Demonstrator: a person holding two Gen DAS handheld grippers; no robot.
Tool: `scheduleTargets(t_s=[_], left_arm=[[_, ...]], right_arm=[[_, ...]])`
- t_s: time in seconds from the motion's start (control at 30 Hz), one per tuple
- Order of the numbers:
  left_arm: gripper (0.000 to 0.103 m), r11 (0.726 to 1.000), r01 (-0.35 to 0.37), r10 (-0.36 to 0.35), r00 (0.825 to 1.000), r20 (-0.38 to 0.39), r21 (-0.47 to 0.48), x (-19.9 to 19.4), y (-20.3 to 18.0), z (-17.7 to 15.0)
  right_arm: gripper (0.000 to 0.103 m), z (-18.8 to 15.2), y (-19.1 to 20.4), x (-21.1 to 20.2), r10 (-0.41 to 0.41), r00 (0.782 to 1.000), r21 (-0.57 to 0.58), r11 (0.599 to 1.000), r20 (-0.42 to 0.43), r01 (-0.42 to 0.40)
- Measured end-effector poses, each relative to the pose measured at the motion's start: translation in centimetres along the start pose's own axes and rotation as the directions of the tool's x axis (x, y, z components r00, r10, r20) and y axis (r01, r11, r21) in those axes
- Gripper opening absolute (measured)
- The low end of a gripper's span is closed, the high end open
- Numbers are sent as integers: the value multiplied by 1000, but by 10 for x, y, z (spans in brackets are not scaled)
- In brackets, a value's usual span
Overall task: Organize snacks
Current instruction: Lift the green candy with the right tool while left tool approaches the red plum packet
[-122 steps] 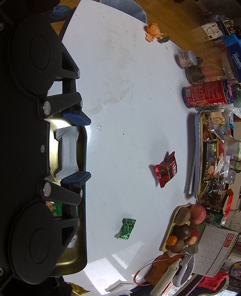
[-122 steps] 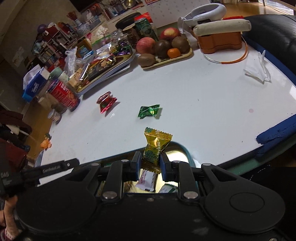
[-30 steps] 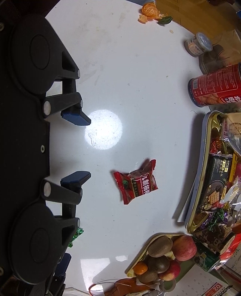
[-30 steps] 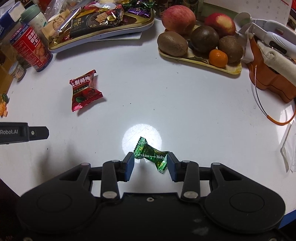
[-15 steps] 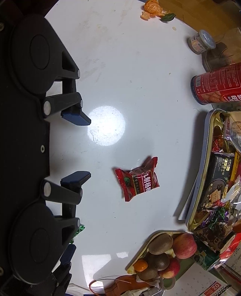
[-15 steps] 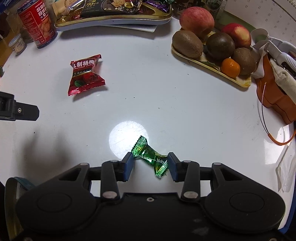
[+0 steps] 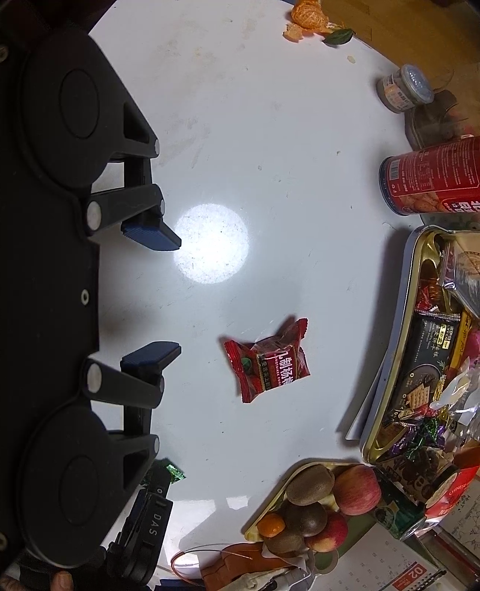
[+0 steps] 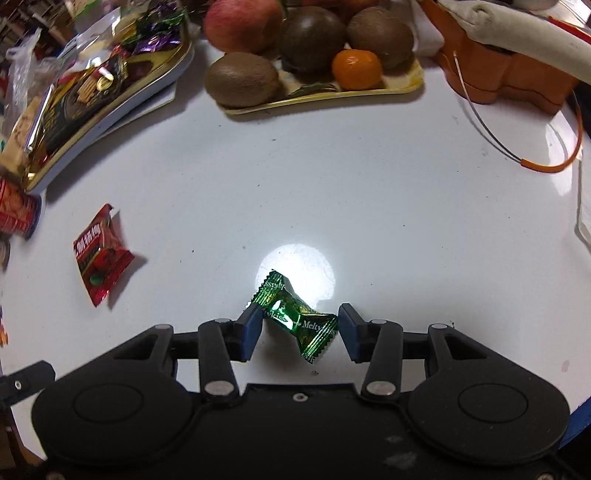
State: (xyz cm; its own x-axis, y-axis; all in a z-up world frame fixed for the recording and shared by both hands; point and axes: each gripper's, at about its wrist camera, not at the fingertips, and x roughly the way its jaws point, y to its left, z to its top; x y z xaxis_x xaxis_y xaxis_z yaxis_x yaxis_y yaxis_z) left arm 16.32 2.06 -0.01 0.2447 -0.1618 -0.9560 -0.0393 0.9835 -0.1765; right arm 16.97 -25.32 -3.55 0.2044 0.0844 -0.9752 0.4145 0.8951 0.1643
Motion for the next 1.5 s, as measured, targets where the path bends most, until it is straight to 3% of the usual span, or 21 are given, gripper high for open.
scheduleTargets(t_s=[0.4, 0.53, 0.63, 0.83, 1.03, 1.1, 1.2, 1.33, 1.5], left_arm=[[59, 999, -28, 28, 1000, -14, 22, 9, -5, -3], [59, 999, -26, 26, 1000, -12, 24, 9, -5, -3], [59, 999, -23, 23, 1000, -7, 24, 7, -5, -2], [59, 1000, -14, 15, 1000, -8, 19, 6, -1, -1], [59, 1000, -15, 15, 1000, 5, 7, 5, 2, 2], [59, 1000, -14, 13, 1000, 18, 6, 4, 3, 4], [59, 1000, -11, 11, 999, 45, 0, 3, 3, 7], [59, 1000, 5, -3, 997, 76, -23, 5, 0, 10], [59, 994, 63, -57, 995, 82, -84, 11, 0, 11]], right_arm=[[50, 7, 14, 9, -61, 996, -17, 998, 63, 63], [48, 13, -1, 5, 64, 998, 105, 992, 1, -64], [49, 17, -8, 0, 99, 995, 167, 981, 26, -102], [49, 17, 0, 10, 89, 996, 158, 983, 8, -90], [49, 10, 24, 16, 55, 998, 57, 997, 29, -57], [47, 7, 29, 15, 33, 998, 24, 999, 45, -34], [21, 2, 33, 14, -14, 999, -26, 1000, 51, 15], [19, 0, 24, 5, -18, 999, -5, 1000, 50, 19], [19, 1, 4, -21, 83, 995, 72, 994, 49, -87]])
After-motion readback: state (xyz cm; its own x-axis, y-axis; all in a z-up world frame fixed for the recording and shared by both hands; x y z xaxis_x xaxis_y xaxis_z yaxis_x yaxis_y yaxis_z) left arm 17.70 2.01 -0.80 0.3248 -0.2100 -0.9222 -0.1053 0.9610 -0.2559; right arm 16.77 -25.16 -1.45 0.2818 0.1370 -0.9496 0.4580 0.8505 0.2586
